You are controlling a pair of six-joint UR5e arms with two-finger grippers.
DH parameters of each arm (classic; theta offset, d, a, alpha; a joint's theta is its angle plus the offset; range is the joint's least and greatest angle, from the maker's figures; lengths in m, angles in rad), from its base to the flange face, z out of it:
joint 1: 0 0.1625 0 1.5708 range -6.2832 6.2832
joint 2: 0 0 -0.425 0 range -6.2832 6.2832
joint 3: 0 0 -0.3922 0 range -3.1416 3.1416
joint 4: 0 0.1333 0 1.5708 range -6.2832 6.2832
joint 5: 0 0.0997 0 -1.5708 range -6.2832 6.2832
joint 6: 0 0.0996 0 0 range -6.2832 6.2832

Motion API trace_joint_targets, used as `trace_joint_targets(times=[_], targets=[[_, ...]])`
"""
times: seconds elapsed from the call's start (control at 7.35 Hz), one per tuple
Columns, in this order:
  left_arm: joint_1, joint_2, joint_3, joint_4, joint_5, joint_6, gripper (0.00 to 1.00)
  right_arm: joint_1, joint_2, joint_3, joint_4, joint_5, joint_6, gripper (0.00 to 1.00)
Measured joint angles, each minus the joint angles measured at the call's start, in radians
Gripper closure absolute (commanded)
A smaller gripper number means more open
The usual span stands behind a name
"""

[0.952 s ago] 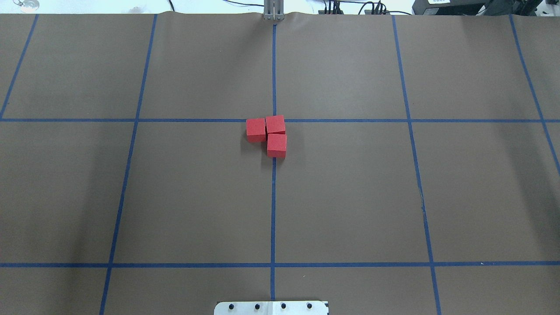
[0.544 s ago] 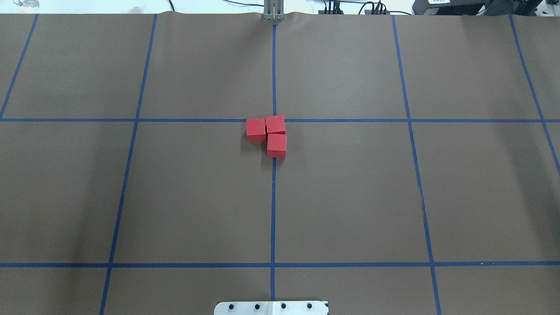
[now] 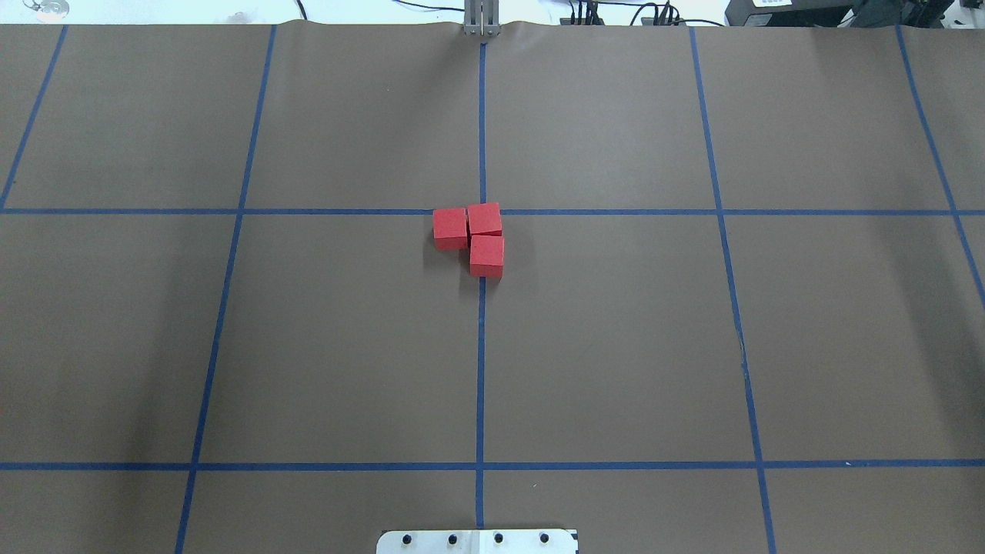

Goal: Form red blocks into L shape at center

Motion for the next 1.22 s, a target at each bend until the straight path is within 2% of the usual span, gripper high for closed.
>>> trace_joint_targets(times=[1.22], targets=[[0.001, 0.001, -0.029, 0.013, 0.0, 0.0, 0.0, 0.0, 0.003, 0.004, 0.0, 0.003, 0.002, 0.01]])
